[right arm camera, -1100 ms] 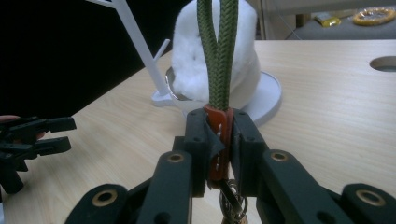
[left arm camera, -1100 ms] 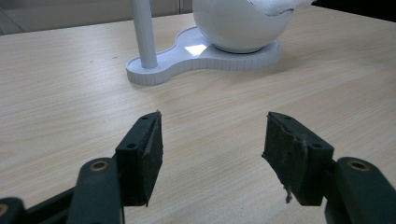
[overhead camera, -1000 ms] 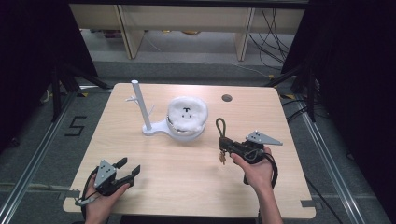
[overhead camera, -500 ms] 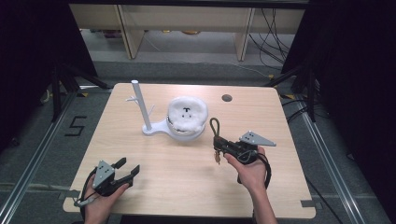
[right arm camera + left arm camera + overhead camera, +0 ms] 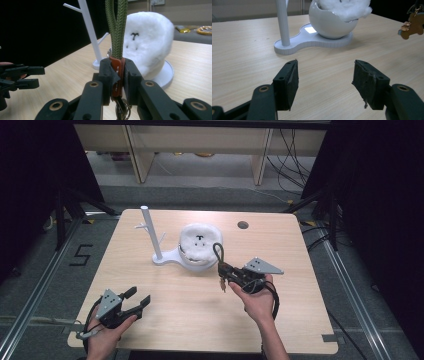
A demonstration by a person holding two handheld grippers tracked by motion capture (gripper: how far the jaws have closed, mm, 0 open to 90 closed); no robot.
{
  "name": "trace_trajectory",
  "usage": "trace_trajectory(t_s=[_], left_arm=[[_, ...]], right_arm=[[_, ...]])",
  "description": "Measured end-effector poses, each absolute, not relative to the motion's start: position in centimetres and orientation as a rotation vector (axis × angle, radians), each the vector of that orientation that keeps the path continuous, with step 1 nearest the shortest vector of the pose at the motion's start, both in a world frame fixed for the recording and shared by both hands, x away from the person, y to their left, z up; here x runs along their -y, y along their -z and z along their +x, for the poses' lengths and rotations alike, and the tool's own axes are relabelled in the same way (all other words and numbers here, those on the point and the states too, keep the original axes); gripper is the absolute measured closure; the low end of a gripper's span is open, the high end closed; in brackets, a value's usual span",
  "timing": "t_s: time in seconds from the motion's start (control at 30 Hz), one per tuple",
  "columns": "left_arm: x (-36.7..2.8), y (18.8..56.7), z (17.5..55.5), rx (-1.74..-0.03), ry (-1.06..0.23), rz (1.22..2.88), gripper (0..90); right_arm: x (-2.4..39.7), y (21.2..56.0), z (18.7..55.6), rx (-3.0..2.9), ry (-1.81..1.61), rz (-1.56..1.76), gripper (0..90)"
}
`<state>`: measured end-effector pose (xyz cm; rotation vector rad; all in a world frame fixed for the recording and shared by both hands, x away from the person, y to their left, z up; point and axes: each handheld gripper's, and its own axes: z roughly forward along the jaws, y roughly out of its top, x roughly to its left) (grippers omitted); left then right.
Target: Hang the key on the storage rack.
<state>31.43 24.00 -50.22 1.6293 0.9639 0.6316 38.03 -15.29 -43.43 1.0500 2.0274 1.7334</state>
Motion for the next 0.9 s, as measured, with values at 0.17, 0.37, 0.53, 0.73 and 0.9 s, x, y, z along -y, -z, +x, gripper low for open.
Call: trace_trajectory(t_s=[0.17, 0.37, 0.53, 0.73, 0.9], left_arm=[[-23.8, 49.4, 31.3, -0.949, -0.612, 1.627, 39.1], [-23.2, 48.2, 31.7, -0.879, -0.574, 1.614, 43.2], [-21.8, 46.2, 32.7, -0.805, -0.523, 1.598, 46.3], [-20.2, 44.2, 34.2, -0.775, -0.42, 1.568, 51.3], [-19.0, 43.2, 35.6, -0.755, -0.331, 1.544, 56.0]], right_arm=[[14.4, 43.4, 38.2, -2.031, -1.744, 1.002, 79.5], [13.2, 43.7, 38.2, -2.057, -1.742, 0.955, 79.5], [12.2, 43.7, 38.1, -2.061, -1.744, 0.904, 79.5], [10.9, 44.2, 37.7, -2.105, -1.751, 0.878, 79.5], [10.1, 44.5, 37.7, -2.111, -1.781, 0.842, 79.6]])
